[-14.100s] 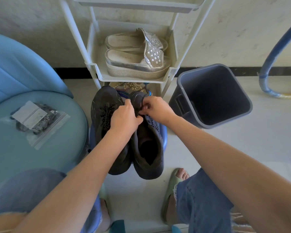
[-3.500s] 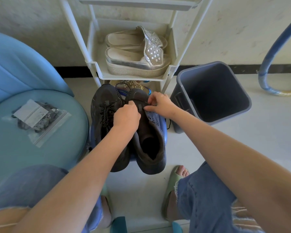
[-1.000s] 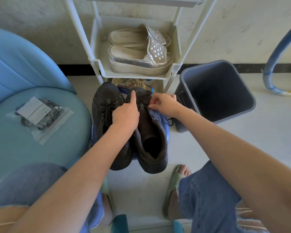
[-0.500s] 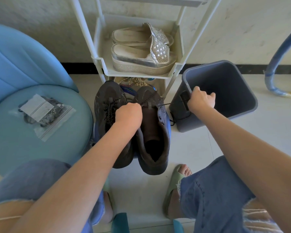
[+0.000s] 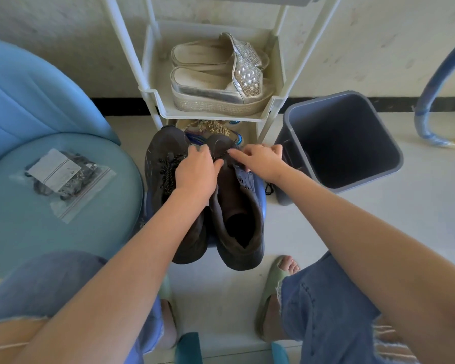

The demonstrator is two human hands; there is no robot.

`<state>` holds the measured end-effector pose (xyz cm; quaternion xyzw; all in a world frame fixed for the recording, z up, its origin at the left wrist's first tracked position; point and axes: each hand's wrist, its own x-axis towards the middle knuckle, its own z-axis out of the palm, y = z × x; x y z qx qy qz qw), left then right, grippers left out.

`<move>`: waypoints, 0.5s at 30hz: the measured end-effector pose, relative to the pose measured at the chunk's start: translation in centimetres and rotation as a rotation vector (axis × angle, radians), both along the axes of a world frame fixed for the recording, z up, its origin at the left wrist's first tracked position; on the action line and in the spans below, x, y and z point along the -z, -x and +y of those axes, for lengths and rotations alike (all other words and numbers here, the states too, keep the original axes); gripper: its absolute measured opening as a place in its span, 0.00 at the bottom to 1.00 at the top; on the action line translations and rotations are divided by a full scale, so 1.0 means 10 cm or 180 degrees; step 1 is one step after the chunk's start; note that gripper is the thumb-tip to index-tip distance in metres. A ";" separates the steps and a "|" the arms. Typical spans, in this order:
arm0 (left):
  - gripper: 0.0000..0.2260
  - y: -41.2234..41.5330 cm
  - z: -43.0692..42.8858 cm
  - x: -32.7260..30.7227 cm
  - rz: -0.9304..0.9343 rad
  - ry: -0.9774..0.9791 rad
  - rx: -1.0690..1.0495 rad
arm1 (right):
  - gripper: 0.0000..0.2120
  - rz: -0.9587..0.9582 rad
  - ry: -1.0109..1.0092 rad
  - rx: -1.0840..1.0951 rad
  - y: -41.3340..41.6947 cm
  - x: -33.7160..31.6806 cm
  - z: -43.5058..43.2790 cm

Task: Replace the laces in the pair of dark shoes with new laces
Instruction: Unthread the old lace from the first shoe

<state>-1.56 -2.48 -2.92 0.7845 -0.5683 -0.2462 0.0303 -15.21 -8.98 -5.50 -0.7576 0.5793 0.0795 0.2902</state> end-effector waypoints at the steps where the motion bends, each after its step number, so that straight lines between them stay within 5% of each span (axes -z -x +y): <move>1: 0.17 -0.01 -0.01 0.02 0.0172 0.0075 -0.0031 | 0.18 -0.0084 -0.0033 0.0063 0.01 0.01 0.01; 5: 0.10 -0.08 -0.06 0.11 0.0482 0.0451 -0.0271 | 0.08 -0.0376 -0.0147 0.0305 0.07 0.02 0.01; 10: 0.08 -0.10 -0.16 0.12 0.2206 0.0342 -0.2331 | 0.09 -0.0307 -0.0010 0.0395 0.09 0.02 -0.01; 15: 0.16 -0.10 -0.17 0.08 0.2109 0.0492 -0.1602 | 0.07 -0.0460 -0.0163 0.0363 0.13 -0.04 -0.01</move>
